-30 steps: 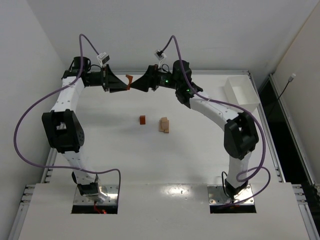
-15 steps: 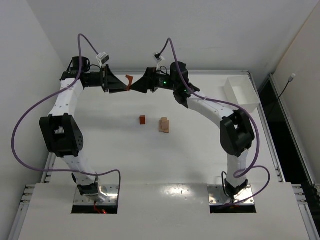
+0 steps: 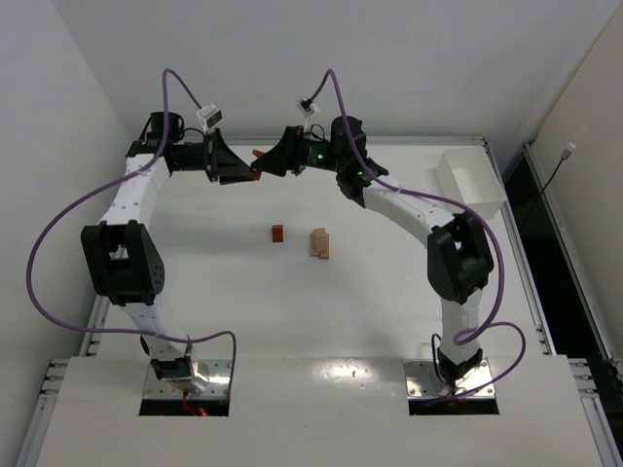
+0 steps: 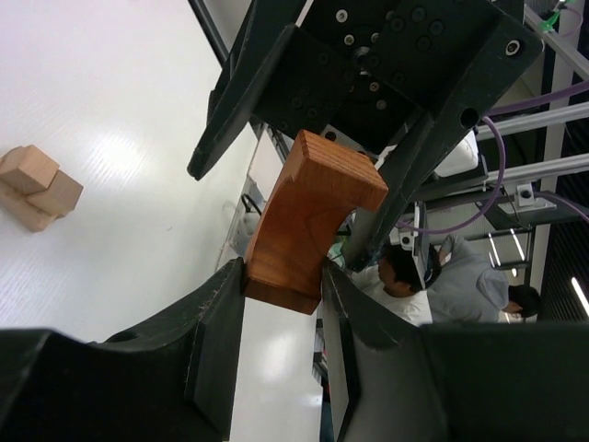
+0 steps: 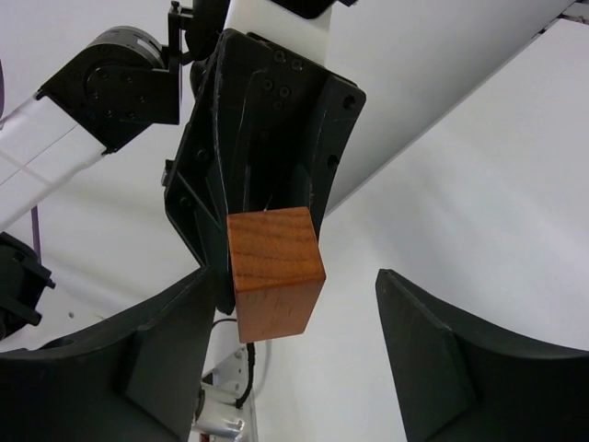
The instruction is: Build the wood block tower
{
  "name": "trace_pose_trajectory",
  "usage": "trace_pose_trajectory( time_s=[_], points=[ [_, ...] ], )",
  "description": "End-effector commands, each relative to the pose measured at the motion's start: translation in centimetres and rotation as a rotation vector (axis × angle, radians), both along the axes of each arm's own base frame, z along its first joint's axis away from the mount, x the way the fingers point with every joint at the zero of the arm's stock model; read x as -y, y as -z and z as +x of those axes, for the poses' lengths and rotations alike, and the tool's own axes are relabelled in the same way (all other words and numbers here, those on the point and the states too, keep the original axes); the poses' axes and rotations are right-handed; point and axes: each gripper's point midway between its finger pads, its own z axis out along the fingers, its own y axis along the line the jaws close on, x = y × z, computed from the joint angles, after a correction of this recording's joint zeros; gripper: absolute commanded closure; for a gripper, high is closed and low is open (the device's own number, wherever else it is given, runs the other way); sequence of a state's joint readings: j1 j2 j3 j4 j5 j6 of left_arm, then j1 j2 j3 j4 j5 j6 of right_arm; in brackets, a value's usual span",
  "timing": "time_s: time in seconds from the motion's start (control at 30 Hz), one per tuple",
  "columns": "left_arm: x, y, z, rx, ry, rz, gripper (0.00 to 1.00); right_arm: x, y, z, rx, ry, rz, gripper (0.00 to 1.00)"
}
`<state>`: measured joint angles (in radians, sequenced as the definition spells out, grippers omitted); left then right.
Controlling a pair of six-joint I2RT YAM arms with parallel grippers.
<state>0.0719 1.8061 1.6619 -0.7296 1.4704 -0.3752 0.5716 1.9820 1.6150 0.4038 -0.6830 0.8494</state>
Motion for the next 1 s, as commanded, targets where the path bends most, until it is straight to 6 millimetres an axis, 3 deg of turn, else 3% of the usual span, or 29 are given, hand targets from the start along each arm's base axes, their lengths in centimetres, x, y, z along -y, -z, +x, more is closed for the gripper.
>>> trace_pose_trajectory(
  time_s=[0.0,0.17,0.47,0.73,0.97],
  points=[
    [0.3,-3.5,-2.8,0.066,0.109,-0.109,1.0,0.2,-4.9,-0.2,0.106,-0.001,0.076,0.36],
    [0.3,-3.2,-2.8,0.066,0.109,-0.109,1.0,0.3,-5.4,-0.5,0.102,-0.003,0.092,0.48],
    [0.3,-2.4,-2.5,0.046,0.108,-0.112,1.0,0.6,-6.9,-1.1,0.106,-0.005,0.112,0.57],
    [-1.1,-1.8,-1.3,0.03,0.069,-0.113,1.0,0.9,-6.5,-1.5,0.095,-0.005,0.105,0.61],
    [-1.5,-1.2,-0.8,0.013,0.057,-0.116,1.0,1.5,-6.5,-1.4,0.068,0.014,0.105,0.58]
  ],
)
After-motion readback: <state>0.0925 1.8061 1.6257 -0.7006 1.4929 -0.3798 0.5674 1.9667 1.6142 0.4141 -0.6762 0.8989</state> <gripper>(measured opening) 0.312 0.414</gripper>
